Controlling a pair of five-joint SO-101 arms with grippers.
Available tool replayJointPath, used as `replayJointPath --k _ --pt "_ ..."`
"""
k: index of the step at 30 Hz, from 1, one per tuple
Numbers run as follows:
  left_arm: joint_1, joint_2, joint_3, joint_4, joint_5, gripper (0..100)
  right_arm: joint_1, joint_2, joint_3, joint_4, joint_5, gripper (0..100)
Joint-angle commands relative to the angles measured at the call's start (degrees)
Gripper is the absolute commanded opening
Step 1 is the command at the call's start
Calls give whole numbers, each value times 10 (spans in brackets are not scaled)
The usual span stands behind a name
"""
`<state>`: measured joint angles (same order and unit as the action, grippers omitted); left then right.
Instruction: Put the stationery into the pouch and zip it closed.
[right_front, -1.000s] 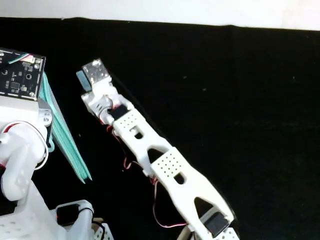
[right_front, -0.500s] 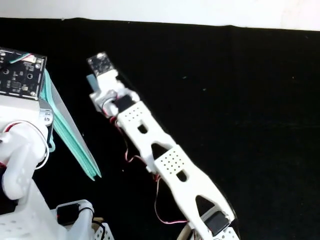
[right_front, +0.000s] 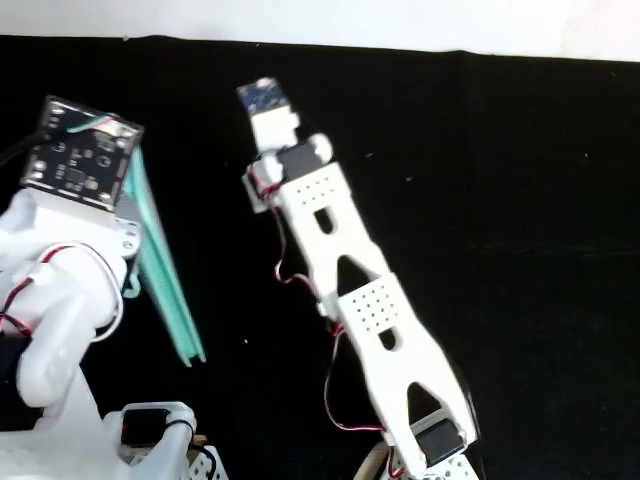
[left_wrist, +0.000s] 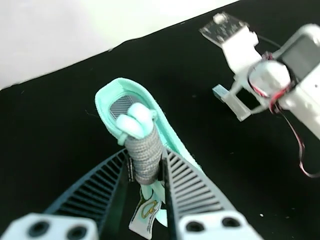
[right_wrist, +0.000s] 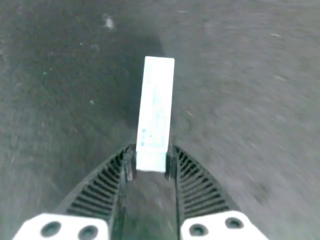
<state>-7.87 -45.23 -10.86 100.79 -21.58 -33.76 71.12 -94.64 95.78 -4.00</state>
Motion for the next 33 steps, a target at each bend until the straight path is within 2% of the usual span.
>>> replayJointPath --k 1,10,19,28,33 --pt "54 -9 -2 -25 25 8 30 -103 -72 50 8 5" --pt "145 -9 -2 -41 48 8 92 -235 -65 52 10 5" --pt "217 -6 -2 -41 45 8 102 -357 -60 53 19 5" --pt "280 -5 33 -79 23 8 99 -514 156 52 40 5" --pt "286 -5 43 -103 13 8 101 -612 243 52 40 5"
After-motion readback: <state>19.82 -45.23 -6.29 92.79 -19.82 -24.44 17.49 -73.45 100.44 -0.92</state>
